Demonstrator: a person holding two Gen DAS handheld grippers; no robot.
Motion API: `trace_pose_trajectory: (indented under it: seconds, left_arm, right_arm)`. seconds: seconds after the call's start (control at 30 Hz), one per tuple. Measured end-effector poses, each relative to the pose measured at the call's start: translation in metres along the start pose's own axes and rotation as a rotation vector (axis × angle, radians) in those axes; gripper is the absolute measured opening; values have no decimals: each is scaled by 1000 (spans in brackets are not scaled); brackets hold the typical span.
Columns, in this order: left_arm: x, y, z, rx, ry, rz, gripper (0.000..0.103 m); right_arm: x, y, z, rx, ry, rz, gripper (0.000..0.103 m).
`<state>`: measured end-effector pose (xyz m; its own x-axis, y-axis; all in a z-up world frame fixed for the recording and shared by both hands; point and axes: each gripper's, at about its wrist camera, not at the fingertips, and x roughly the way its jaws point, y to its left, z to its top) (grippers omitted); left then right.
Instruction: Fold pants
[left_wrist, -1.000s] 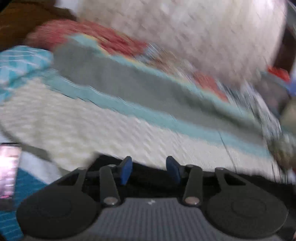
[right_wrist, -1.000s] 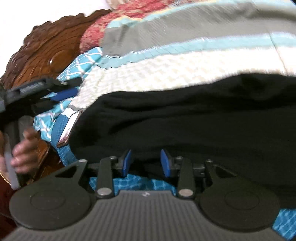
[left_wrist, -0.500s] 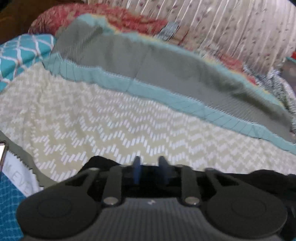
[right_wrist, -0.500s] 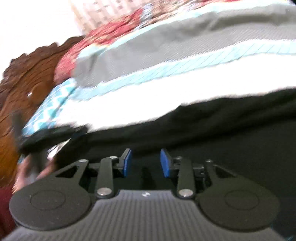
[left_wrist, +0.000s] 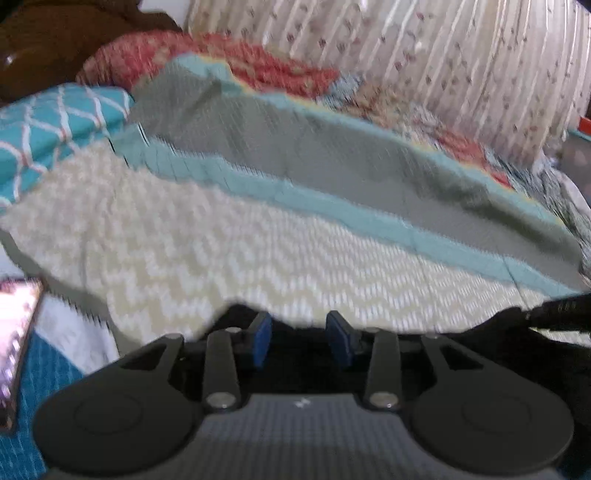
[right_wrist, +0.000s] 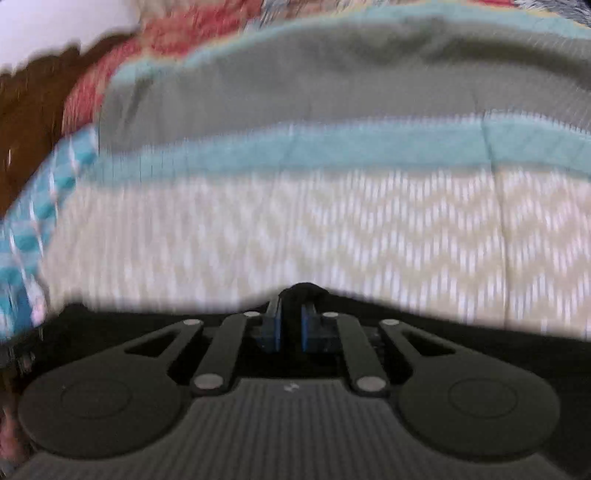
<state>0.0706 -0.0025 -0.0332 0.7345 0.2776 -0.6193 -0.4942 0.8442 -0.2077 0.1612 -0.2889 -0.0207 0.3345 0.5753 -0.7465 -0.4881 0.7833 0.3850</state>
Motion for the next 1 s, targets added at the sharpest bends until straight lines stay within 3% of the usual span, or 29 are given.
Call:
trace_pose_trajectory:
  seconds: [0.1,0.2,0.33,0.4,0.47,0.6,0.67,0.73,0.83,0.9,1.0]
  left_arm:
    - [25,-7,5,28,21,77,38]
    - [67,-9,-9,94,118,232,44]
    - [65,-9,-14,102,69,249,50]
    - [61,-8,-11,99,76,238,50]
    - [48,-1,-5,47,81,196,50]
    - [7,5,5,-44,7,98,50]
    - [-6,2,8,-46,-12,45,50]
    - [-10,-5,8,-22,-3,-7,50]
    - [-5,-14,3,30,32,0,51]
    - [6,-16,-3,52,76,-7,52]
    - [28,-18,-16,138,106,77,52]
  right_arm:
    - [26,9,25,6,-30,-58,12]
    - [67,14,21,-20,48,-155,15]
    - [76,20,16,11,0,-147,27]
    - [56,13,16,11,-18,-151,38]
    - [24,-3,15,8,-65,-146,40]
    - [-32,-3,-18,30,-121,-1,40]
    - [-41,14,-39,3,-96,101,40]
    - [-47,39,-64,-64,-51,206,40]
    - [-54,83,-105,-270,3,283,40]
    - [-52,104,-126,-431,20,260,46]
    - [-31,127,-148,-572,44,183,46]
